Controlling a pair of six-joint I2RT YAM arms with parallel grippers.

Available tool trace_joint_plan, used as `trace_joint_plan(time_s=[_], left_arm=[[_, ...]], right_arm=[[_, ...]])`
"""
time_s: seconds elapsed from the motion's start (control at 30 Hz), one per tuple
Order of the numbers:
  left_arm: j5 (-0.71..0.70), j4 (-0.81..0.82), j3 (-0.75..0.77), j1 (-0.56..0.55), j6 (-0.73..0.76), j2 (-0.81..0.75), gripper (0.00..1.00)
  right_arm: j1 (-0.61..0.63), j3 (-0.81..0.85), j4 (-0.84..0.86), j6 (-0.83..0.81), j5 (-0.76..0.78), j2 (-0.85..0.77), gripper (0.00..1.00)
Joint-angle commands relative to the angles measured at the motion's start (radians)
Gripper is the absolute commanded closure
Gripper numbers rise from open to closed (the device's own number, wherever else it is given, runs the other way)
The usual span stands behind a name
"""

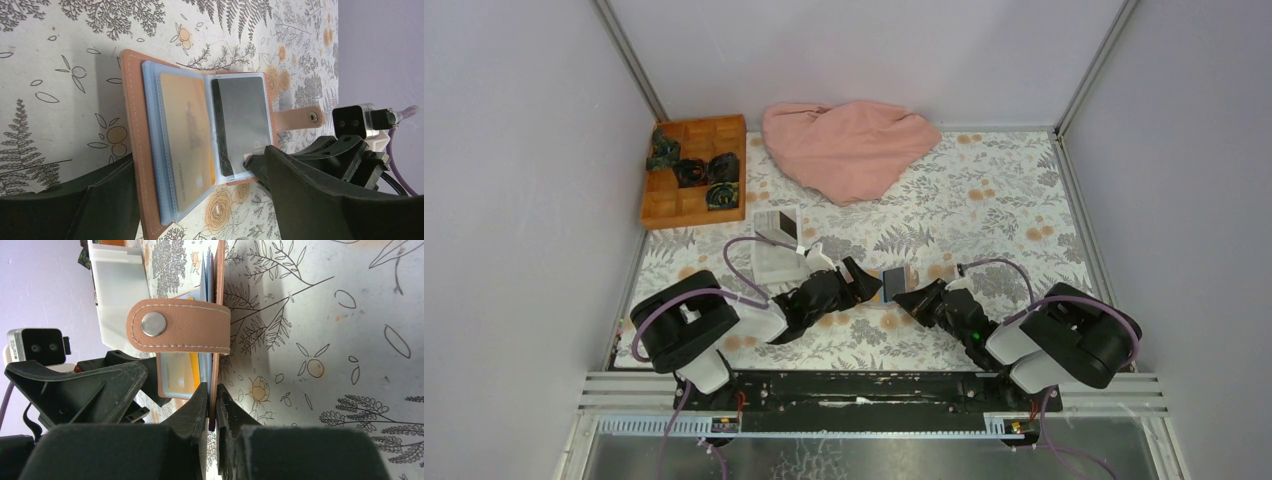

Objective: Put the credit cards into the card holder
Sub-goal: Close the card holder at the center of the board.

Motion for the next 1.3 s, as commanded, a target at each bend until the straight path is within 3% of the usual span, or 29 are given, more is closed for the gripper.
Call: trace_joint_plan(time_s=[0.0,0.33,0.77,1.27], left_arm=[[0.015,-0.051,0.026,-0.005,0.043,-0.018,0.12],[-0.030,-0.194,0.057,-0.024,0.141,-0.123,0.12],[-0.053,-0.238,0.106,-0.074,0.204,-0.154,0.12],[-0.036,-0.257,0.177,-0.109,0.232,-0.142,0.12]], right_arm=[[-0.002,0.025,0.054,-0.018,-0.027,0.016,1.00],[-0.002,0.074,-0.176,-0.078,-0.025,-0.086,1.00],[-0.001,0.084,-0.069,-0.067,-0.072,0.039,1.00],[-0.002,0.083,-0.060,-0.072,-0.085,0.065,1.00]])
